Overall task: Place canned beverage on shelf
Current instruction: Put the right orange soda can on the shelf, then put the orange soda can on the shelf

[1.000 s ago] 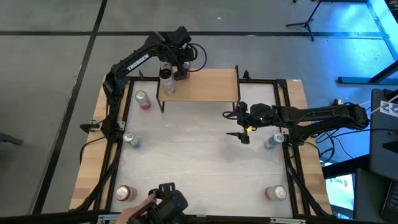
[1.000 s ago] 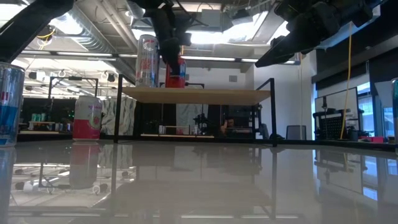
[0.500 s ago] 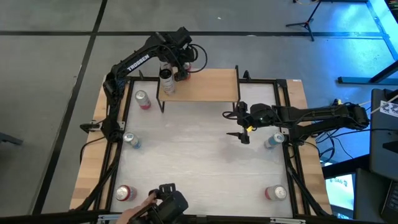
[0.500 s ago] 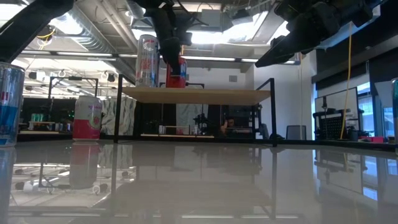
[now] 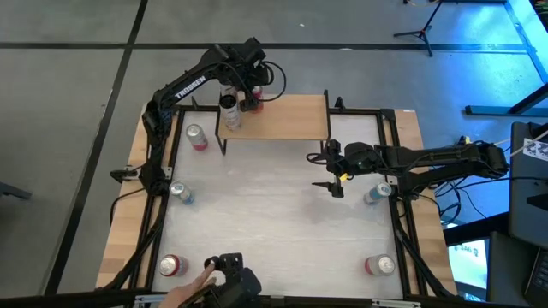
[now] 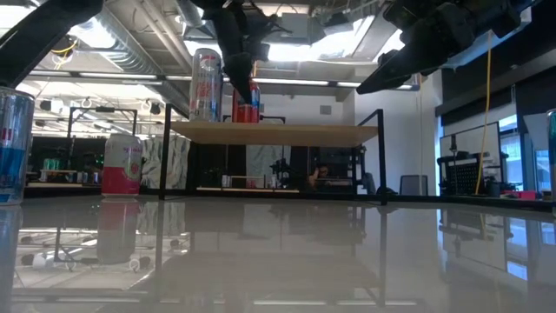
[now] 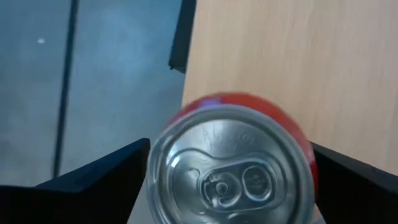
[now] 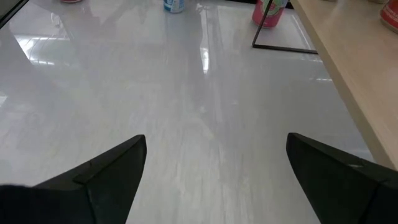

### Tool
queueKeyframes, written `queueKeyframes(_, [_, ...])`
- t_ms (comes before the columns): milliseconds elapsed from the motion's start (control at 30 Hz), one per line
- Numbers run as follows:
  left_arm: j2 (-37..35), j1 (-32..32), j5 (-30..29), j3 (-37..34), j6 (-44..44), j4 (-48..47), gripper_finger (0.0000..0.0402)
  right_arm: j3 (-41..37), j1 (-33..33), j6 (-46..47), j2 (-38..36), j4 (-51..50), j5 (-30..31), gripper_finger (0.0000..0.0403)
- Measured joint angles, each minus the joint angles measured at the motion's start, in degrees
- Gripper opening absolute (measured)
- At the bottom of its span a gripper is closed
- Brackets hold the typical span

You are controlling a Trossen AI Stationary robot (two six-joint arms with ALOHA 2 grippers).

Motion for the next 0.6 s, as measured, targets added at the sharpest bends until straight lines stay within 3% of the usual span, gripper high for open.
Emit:
queueKeyframes(300, [-0.1,-4.0,-5.6,9.4,0.2,-0.7,0.0392,0.0,0.0,0.0,0.0,0.0,0.0,0.0381])
queueKeyframes(600, [-4.0,-12.6,-17.3,9.3,-7.2,1.1,0.0393,0.0,0.0,-1.4,0.0,0.7,0.1,0.0381])
